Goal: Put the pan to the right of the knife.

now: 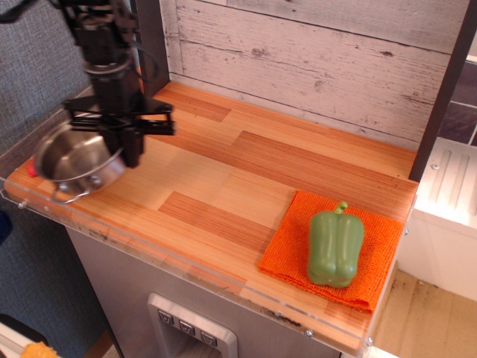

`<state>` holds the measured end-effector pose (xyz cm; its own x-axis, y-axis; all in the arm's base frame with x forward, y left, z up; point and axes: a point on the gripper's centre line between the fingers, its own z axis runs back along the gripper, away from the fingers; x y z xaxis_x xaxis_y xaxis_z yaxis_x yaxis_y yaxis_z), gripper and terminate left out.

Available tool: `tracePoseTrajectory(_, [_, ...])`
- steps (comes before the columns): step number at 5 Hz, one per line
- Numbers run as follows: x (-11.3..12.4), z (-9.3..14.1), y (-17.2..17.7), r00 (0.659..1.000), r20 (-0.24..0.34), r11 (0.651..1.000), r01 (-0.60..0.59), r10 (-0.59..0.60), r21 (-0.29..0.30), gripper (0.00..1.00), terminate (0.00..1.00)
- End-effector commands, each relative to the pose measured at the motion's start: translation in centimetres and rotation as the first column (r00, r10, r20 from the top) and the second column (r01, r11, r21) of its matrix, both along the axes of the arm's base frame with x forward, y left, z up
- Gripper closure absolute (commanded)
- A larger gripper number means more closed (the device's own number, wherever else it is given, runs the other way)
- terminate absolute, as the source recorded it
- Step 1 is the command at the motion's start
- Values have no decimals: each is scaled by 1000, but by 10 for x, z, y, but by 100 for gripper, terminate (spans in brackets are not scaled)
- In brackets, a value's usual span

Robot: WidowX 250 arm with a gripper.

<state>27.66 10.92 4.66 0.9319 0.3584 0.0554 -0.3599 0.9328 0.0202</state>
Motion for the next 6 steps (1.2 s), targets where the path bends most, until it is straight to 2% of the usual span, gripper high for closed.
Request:
tracePoseTrajectory(1, [32, -10, -19, 999, -12, 998, 51, -51, 36, 100, 0])
tracePoseTrajectory(2, [30, -27, -17, 996, -74, 998, 48, -44, 43, 100, 0])
tracePoseTrajectory(3, [22, -33, -11, 996, -91, 999, 26, -23, 33, 100, 0])
tracePoseTrajectory(4, [27, -21, -16, 998, -53, 999, 31, -30, 19, 0, 0])
tracePoseTrajectory(5, [39, 14, -28, 996, 33, 996, 86, -87, 24, 0, 0])
tracePoseTrajectory(6, [39, 64, -51, 971, 140, 980, 188, -195, 65, 0, 0])
